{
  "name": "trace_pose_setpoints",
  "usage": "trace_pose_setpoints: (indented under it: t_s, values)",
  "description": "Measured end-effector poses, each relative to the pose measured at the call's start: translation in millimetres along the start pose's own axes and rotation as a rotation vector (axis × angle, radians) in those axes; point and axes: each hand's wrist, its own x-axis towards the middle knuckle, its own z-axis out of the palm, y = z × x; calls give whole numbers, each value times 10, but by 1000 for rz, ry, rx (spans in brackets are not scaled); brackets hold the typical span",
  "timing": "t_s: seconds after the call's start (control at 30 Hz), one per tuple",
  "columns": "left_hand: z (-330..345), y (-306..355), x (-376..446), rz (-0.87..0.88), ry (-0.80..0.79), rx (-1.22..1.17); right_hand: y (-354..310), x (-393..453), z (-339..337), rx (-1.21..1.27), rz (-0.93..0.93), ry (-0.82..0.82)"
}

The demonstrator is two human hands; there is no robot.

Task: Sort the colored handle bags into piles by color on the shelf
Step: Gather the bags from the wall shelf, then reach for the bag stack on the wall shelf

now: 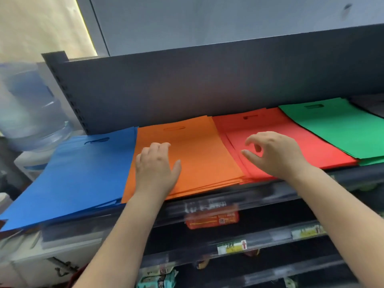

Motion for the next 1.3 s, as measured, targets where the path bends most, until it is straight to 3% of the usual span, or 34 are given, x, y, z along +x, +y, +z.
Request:
trace_pose_setpoints:
  t_s: [0.13, 0.4, 0.9, 1.3]
  values:
    - [100, 692, 188, 186, -56, 70, 378, -39, -318, -161, 106, -143]
    - [327, 2331, 268, 377, -115, 47, 1418, -661, -1064, -397, 211, -220]
    - [882, 5447, -145, 752, -132, -132, 3437, -2324, -2528, -652, 637, -223]
    - [1409, 7719, -236, 1025, -136, -261, 4880, -3103, -3208, -790, 948, -223]
